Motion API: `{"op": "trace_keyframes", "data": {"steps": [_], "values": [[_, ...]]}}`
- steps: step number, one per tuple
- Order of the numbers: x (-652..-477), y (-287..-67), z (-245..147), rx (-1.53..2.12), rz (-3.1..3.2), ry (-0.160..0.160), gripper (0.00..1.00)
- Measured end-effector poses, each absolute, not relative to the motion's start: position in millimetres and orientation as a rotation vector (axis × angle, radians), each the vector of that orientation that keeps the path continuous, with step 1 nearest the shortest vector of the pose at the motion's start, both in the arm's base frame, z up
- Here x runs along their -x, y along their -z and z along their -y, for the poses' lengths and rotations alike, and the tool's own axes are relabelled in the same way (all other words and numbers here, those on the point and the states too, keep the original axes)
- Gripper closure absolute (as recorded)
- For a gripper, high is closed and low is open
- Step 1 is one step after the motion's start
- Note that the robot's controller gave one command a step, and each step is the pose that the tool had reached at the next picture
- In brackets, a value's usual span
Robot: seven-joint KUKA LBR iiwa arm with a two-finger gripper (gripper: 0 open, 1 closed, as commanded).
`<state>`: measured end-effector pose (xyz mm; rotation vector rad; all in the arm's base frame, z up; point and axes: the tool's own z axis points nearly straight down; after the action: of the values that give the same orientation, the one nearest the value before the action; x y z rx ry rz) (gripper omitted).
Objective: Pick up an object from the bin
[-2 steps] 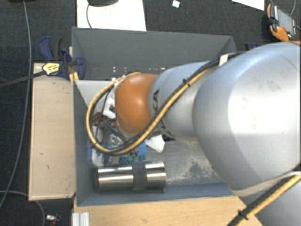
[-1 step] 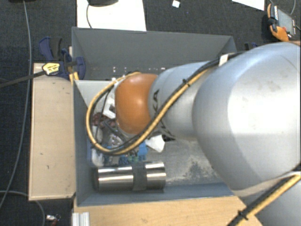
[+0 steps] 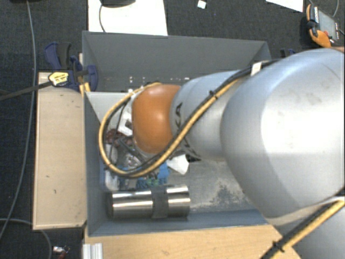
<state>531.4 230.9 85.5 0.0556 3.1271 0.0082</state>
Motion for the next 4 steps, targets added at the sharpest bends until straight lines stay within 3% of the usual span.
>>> {"op": "trace_keyframes", "data": {"steps": [1,2,3,4], "values": [[-529.4,-174.2,-237.9,-0.088,-3.12,-0.014,1.0],[-545.1,-91.4,-238.5,0.217,-3.123,-0.005,1.0],[-548.8,-64.7,-238.2,0.287,-3.112,-0.004,1.0],[-550.8,-180.6,-236.7,0.302,-3.12,-0.002,1.0]]}}
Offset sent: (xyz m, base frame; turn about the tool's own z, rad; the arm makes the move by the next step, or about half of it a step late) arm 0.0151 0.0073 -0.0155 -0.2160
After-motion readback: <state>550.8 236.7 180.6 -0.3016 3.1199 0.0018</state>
